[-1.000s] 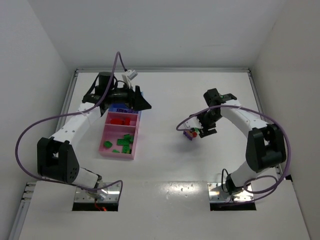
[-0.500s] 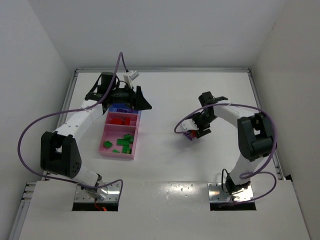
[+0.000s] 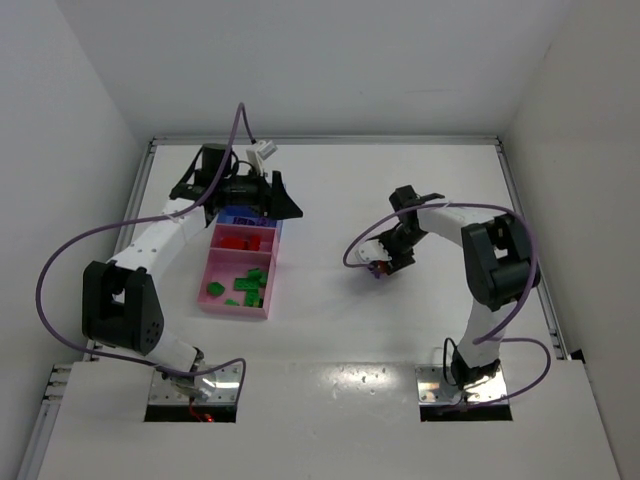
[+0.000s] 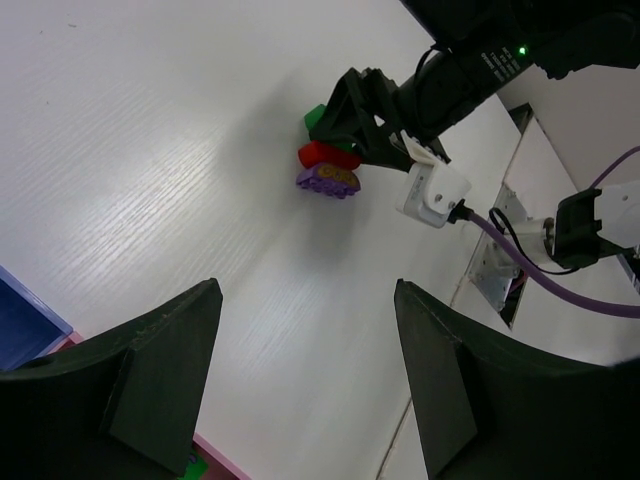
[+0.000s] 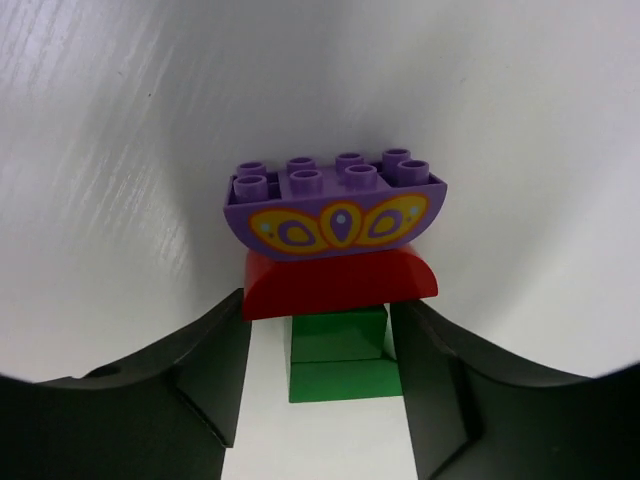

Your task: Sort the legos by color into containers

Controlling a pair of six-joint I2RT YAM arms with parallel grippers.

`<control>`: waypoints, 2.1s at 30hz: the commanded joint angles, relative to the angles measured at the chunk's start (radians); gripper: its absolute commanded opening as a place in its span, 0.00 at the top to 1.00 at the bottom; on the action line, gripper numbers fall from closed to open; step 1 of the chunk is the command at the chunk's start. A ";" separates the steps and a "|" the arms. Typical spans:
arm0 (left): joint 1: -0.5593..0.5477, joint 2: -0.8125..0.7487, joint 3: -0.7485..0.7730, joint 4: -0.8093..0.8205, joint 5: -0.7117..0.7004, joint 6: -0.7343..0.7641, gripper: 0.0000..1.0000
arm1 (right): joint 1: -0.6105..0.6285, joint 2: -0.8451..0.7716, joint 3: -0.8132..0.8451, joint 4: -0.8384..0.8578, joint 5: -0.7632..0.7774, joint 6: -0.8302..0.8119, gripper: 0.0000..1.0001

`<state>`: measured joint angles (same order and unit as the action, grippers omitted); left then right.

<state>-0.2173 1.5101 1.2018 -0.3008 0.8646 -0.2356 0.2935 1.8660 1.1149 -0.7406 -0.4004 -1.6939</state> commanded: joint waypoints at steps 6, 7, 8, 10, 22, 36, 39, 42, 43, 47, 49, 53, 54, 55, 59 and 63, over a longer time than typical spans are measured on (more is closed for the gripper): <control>0.010 -0.010 0.030 0.015 0.022 0.016 0.24 | 0.024 -0.034 -0.012 0.001 -0.017 -0.001 0.71; 0.010 -0.019 0.012 0.015 0.022 0.016 0.24 | 0.024 -0.050 -0.012 0.001 -0.028 0.014 0.74; 0.010 -0.033 -0.005 0.025 0.034 0.016 0.24 | 0.024 -0.069 -0.033 0.001 -0.047 0.034 0.78; 0.010 -0.092 -0.095 0.070 0.059 -0.037 0.24 | 0.036 -0.150 -0.062 0.001 -0.074 0.095 0.80; 0.010 -0.393 -0.521 0.561 0.129 -0.370 0.23 | 0.099 -0.479 -0.047 0.191 -0.365 0.884 0.82; -0.060 -0.482 -0.424 0.434 -0.191 -0.272 0.21 | 0.128 -0.323 0.074 0.839 -0.198 2.534 0.92; -0.091 -0.473 -0.424 0.434 -0.260 -0.272 0.21 | 0.154 -0.283 0.123 0.794 -0.091 2.590 0.92; -0.120 -0.443 -0.413 0.434 -0.331 -0.272 0.21 | 0.191 -0.265 0.152 0.756 -0.002 2.628 0.93; -0.120 -0.415 -0.400 0.424 -0.349 -0.272 0.21 | 0.191 -0.265 0.177 0.744 0.033 2.628 0.93; -0.140 -0.369 -0.341 0.396 -0.394 -0.258 0.24 | 0.231 -0.240 0.229 0.701 0.116 2.637 0.95; -0.149 -0.350 -0.309 0.396 -0.394 -0.258 0.24 | 0.242 -0.231 0.253 0.679 0.184 2.637 0.95; -0.160 -0.309 -0.266 0.396 -0.394 -0.269 0.24 | 0.272 -0.212 0.289 0.623 0.281 2.637 0.97; -0.160 -0.309 -0.252 0.396 -0.394 -0.269 0.24 | 0.282 -0.212 0.289 0.612 0.281 2.627 0.97; -0.160 -0.300 -0.252 0.396 -0.394 -0.278 0.24 | 0.282 -0.203 0.298 0.612 0.313 2.627 0.97; -0.169 -0.268 -0.219 0.407 -0.394 -0.288 0.24 | 0.300 -0.194 0.298 0.612 0.325 2.636 0.98; -0.179 -0.255 -0.209 0.417 -0.394 -0.288 0.24 | 0.309 -0.183 0.319 0.623 0.311 2.645 0.98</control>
<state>-0.3798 1.2503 0.9550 0.0803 0.4767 -0.5098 0.5915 1.6871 1.3769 -0.1371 -0.1112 0.9226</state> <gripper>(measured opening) 0.762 0.388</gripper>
